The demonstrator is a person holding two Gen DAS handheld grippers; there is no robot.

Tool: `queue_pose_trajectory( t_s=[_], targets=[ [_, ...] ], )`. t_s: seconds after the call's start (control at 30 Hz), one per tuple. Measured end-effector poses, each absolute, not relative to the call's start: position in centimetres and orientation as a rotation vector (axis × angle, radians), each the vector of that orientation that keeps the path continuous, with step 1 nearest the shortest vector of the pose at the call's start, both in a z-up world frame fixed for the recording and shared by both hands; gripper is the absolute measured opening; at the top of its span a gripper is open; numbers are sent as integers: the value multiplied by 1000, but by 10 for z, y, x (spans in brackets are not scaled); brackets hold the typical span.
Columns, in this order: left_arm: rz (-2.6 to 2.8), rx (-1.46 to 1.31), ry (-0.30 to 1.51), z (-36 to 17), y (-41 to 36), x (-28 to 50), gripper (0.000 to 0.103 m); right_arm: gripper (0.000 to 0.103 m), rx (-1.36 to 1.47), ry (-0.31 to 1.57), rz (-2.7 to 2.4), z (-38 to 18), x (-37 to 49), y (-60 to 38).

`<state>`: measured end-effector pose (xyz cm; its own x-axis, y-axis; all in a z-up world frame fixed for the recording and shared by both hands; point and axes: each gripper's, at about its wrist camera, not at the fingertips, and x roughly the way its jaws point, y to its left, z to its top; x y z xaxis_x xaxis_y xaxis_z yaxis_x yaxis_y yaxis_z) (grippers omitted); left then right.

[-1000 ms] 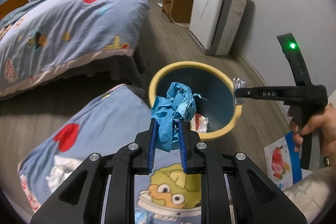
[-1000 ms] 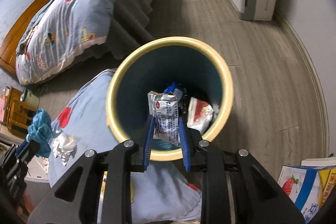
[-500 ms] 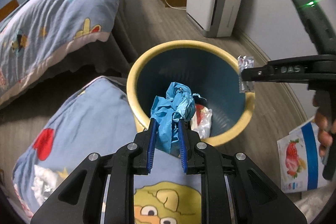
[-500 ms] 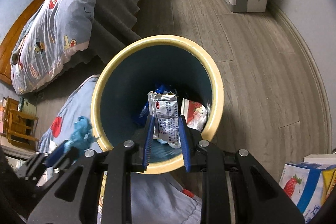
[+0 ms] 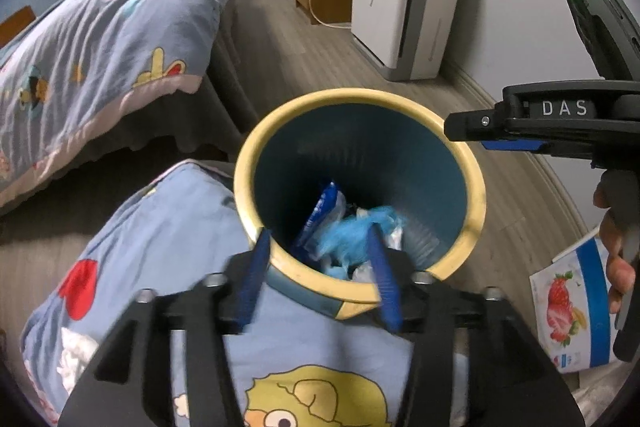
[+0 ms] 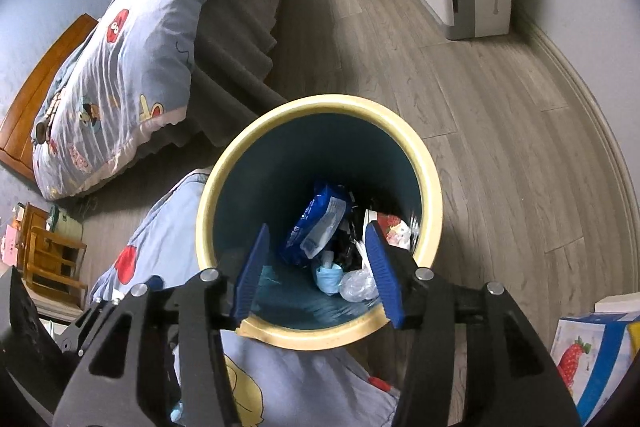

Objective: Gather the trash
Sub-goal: 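Carry the blue cloth and foil packet over the bin and open both tools, then grasp the blue face mask with the left tool while the right tool grasps the white tissue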

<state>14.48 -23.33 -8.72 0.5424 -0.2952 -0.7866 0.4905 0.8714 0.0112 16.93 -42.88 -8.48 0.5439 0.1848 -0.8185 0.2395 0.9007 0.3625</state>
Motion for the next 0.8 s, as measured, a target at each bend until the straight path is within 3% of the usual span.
queue_pose_trajectory(
  t_s=[0.13, 0.27, 0.5, 0.8],
  targets=[
    [-456, 235, 877, -84, -228, 145, 60, 55, 458, 1007, -37, -83, 170, -426],
    [-442, 241, 872, -82, -223, 144, 67, 64, 447, 1008, -43, -81, 170, -423],
    [-414, 257, 851, -72, -205, 134, 87, 95, 408, 1000, -48, -69, 169, -411],
    [-350, 266, 867, -65, -146, 111, 93, 97, 349, 1030, -26, -55, 171, -375]
  ],
)
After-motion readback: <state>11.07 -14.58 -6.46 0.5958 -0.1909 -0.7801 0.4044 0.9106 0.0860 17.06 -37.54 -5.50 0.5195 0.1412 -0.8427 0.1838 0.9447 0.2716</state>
